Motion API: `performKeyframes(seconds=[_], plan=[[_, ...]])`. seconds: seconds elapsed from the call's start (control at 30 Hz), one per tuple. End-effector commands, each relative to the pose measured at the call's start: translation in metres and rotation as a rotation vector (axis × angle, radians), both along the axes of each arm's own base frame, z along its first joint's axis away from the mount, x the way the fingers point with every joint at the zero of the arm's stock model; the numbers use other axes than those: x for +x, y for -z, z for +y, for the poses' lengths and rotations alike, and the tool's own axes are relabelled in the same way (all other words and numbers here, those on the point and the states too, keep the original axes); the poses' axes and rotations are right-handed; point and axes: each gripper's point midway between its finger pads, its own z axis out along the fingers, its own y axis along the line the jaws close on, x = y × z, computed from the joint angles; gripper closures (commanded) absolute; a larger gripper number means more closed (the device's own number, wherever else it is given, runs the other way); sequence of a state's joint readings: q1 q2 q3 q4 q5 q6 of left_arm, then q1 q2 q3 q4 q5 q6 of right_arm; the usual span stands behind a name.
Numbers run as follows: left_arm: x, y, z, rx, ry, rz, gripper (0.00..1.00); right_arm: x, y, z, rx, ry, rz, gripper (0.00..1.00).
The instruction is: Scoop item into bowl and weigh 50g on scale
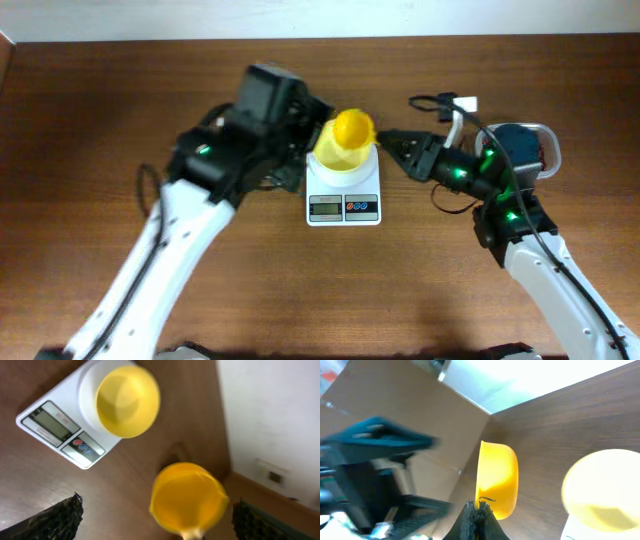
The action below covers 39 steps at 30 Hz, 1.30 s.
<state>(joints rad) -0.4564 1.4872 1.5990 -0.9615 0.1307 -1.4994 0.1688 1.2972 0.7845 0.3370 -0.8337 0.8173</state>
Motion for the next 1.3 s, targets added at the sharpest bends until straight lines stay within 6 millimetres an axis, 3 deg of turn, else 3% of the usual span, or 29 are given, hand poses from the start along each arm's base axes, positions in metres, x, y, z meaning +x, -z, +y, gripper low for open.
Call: performKeyframes(seconds=[0.0,0.07,0.17,0.27,0.33,0.47,0.53,0.57,0.6,0.63,0.7,0.73,0.93,1.0,1.1,1.17,1.27], plan=[[-0.011,-0.029,0.043,0.039,-0.078,-0.078,0.01,0.015,-0.001,-0.030,-0.039,0.088,-0.035,0.96],[-0.020,-0.019,0.076,0.167,-0.173,-0.042,0.01,0.022,0.002,-0.044,-0.063,0.136,-0.043,0.96],[-0.039,-0.001,0.098,0.285,-0.210,0.045,0.01,0.032,0.009,-0.064,-0.138,0.204,-0.036,0.96],[-0.039,-0.001,0.105,0.333,-0.207,0.034,0.01,0.040,-0.004,-0.076,-0.247,0.258,-0.046,0.96],[-0.035,-0.003,0.117,0.473,-0.124,-0.017,0.01,0.040,-0.021,-0.090,-0.383,0.306,-0.037,0.96],[-0.027,0.007,0.117,0.609,0.029,-0.027,0.00,0.027,-0.047,-0.132,-0.657,0.450,0.006,0.96],[-0.021,0.022,0.109,0.673,0.156,-0.007,0.05,0.021,-0.053,-0.139,-0.698,0.469,0.009,0.96],[-0.019,0.033,0.102,0.701,0.221,0.012,0.15,0.019,-0.053,-0.140,-0.702,0.473,0.015,0.96],[-0.016,0.052,0.087,0.703,0.301,0.056,0.39,0.018,-0.051,-0.139,-0.703,0.470,0.020,0.96],[-0.015,0.068,0.075,0.687,0.346,0.093,0.47,0.017,-0.051,-0.139,-0.704,0.469,0.024,0.96],[-0.015,0.079,0.064,0.676,0.381,0.119,0.75,0.017,-0.050,-0.139,-0.705,0.468,0.028,0.96],[-0.016,0.087,0.052,0.663,0.414,0.127,1.00,0.016,-0.049,-0.140,-0.705,0.467,0.030,0.96],[-0.028,0.098,-0.023,0.659,0.583,0.028,1.00,0.016,-0.048,-0.140,-0.707,0.465,0.035,0.96],[-0.033,0.107,-0.033,0.706,0.576,0.035,1.00,0.013,-0.045,-0.140,-0.711,0.459,0.050,0.96],[-0.040,0.134,-0.058,0.726,0.605,0.068,1.00,0.014,-0.046,-0.140,-0.710,0.460,0.047,0.96],[-0.043,0.163,-0.076,0.752,0.649,0.096,1.00,0.014,-0.045,-0.140,-0.710,0.460,0.049,0.96],[-0.038,0.188,-0.086,0.759,0.655,0.114,1.00,0.010,-0.041,-0.140,-0.717,0.451,0.072,0.96]])
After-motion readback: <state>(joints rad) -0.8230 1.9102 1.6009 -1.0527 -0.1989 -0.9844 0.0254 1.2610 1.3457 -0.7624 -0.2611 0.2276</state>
